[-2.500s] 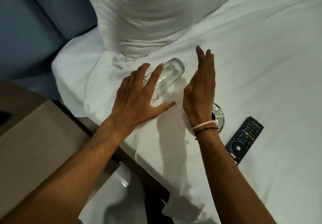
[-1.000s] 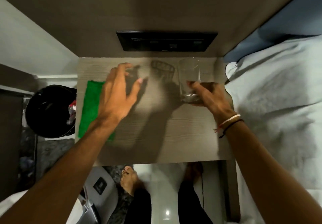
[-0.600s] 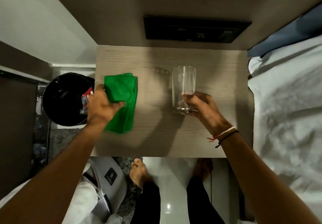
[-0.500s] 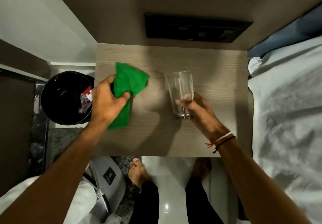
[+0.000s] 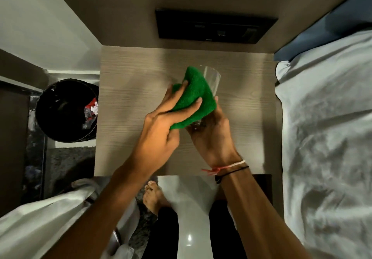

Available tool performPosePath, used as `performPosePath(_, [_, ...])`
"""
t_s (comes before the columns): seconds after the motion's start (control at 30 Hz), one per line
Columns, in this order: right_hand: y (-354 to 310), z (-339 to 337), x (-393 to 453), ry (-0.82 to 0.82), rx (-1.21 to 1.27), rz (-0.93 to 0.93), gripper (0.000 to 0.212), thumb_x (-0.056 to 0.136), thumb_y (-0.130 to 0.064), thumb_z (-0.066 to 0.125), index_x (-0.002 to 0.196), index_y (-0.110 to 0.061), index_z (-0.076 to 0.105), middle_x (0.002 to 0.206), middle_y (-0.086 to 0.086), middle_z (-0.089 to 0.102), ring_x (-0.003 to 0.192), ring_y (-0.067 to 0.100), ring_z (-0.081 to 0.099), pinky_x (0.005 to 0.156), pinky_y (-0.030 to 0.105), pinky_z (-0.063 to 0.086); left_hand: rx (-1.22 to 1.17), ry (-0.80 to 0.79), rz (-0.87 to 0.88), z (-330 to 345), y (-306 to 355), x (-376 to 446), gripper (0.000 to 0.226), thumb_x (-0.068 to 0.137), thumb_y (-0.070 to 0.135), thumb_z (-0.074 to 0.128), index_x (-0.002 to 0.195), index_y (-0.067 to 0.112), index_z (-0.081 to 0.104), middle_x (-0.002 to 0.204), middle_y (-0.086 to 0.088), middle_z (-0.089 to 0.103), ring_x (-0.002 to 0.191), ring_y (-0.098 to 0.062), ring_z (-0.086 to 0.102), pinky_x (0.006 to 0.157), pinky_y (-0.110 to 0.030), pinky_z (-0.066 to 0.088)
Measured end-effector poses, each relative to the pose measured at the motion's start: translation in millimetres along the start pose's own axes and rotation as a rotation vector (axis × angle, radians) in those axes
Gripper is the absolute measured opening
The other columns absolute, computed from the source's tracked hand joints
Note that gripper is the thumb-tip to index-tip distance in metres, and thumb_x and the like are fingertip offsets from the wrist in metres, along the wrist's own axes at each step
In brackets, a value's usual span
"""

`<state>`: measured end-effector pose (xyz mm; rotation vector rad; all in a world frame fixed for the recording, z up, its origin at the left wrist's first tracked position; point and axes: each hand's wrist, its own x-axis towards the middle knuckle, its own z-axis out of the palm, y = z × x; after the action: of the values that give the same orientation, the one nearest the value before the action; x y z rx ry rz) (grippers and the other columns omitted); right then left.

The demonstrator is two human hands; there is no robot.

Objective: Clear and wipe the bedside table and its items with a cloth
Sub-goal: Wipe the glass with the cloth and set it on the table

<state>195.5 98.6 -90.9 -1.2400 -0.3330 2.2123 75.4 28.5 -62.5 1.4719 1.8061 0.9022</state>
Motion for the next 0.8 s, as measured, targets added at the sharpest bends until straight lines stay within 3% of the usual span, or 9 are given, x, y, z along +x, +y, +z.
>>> performPosePath(0.07, [-4, -3, 0, -0.022, 0.035, 0.039, 0.059, 0.105, -0.044, 0.036, 0.151, -0.008, 0.043, 0.146, 0.02, 0.052, 0.132, 0.032, 0.051, 0.11, 0.042, 0.043, 0.019, -0.132, 0.043, -18, -5, -5, 0.082, 0.067, -0.03, 0.047, 0.133, 0.017, 0.06, 0.156, -0.007, 0.039, 0.15, -0.024, 0.027, 0.122, -0.02, 0.016])
performPosePath(0.13, [-7, -10, 1, -0.042, 0.064, 0.039, 0.052, 0.102, -0.042, 0.044, 0.14, -0.009, 0.056, 0.141, 0.021, 0.056, 0.126, 0.031, 0.055, 0.106, 0.042, 0.047, 0.023, -0.185, 0.03, -37, -7, -6, 0.081, 0.068, -0.03, 0.048, 0.13, 0.02, 0.061, 0.153, -0.005, 0.043, 0.148, -0.019, 0.031, 0.12, -0.015, 0.019])
performPosePath(0.23, [-4, -13, -5, -0.094, 0.036, 0.042, 0.029, 0.09, -0.037, 0.06, 0.101, -0.018, 0.079, 0.092, 0.004, 0.074, 0.081, 0.013, 0.07, 0.078, 0.031, 0.057, 0.029, 0.057, -0.054, -51, -1, 9, 0.072, 0.074, -0.027, 0.047, 0.132, 0.014, 0.06, 0.154, -0.009, 0.042, 0.148, -0.023, 0.03, 0.121, -0.025, 0.025])
performPosePath(0.3, [6, -9, -12, -0.087, 0.0, 0.061, 0.03, 0.081, -0.041, 0.066, 0.099, -0.02, 0.078, 0.076, -0.004, 0.071, 0.068, 0.008, 0.066, 0.073, 0.029, 0.052, 0.088, 0.158, -0.023, -44, 5, 24, 0.07, 0.074, -0.024, 0.049, 0.135, 0.01, 0.058, 0.155, -0.013, 0.04, 0.149, -0.031, 0.029, 0.123, -0.03, 0.021])
performPosePath(0.43, [16, 1, -19, -0.087, 0.173, 0.069, 0.037, 0.094, -0.044, 0.053, 0.113, -0.017, 0.07, 0.098, 0.003, 0.074, 0.087, 0.017, 0.068, 0.077, 0.032, 0.05, 0.167, -0.017, 0.081, -4, 9, 24, 0.079, 0.07, -0.027, 0.053, 0.138, 0.013, 0.054, 0.157, -0.013, 0.034, 0.149, -0.04, 0.017, 0.119, -0.008, 0.001])
performPosePath(0.53, [11, -9, -16, -0.051, 0.297, 0.07, 0.052, 0.1, -0.047, 0.043, 0.134, -0.012, 0.061, 0.115, 0.009, 0.072, 0.103, 0.024, 0.067, 0.086, 0.037, 0.054, 0.097, -0.112, 0.089, 10, 9, 6, 0.081, 0.071, -0.027, 0.052, 0.139, 0.016, 0.053, 0.158, -0.005, 0.032, 0.151, -0.036, 0.014, 0.12, -0.012, 0.006])
performPosePath(0.67, [8, -29, -15, -0.072, 0.217, 0.091, 0.061, 0.103, -0.047, 0.033, 0.15, -0.01, 0.044, 0.128, 0.013, 0.064, 0.116, 0.028, 0.061, 0.094, 0.041, 0.052, 0.04, -0.261, 0.117, -4, 6, -4, 0.078, 0.068, -0.024, 0.049, 0.133, 0.019, 0.059, 0.155, -0.001, 0.04, 0.152, -0.027, 0.02, 0.123, -0.018, 0.013])
performPosePath(0.73, [3, -35, -16, -0.097, 0.204, 0.09, 0.055, 0.1, -0.042, 0.041, 0.145, -0.013, 0.051, 0.126, 0.012, 0.065, 0.11, 0.027, 0.064, 0.089, 0.041, 0.056, 0.019, -0.245, 0.078, -14, 6, -3, 0.08, 0.068, -0.029, 0.052, 0.13, 0.019, 0.062, 0.153, 0.002, 0.043, 0.151, -0.02, 0.023, 0.122, -0.018, 0.015])
performPosePath(0.8, [1, -39, -17, -0.098, 0.178, 0.067, 0.05, 0.093, -0.036, 0.053, 0.139, -0.016, 0.056, 0.123, 0.013, 0.065, 0.103, 0.026, 0.065, 0.084, 0.042, 0.056, 0.051, -0.126, 0.041, -19, 10, 4, 0.079, 0.069, -0.03, 0.051, 0.131, 0.017, 0.061, 0.155, -0.001, 0.042, 0.151, -0.022, 0.023, 0.122, -0.016, 0.014])
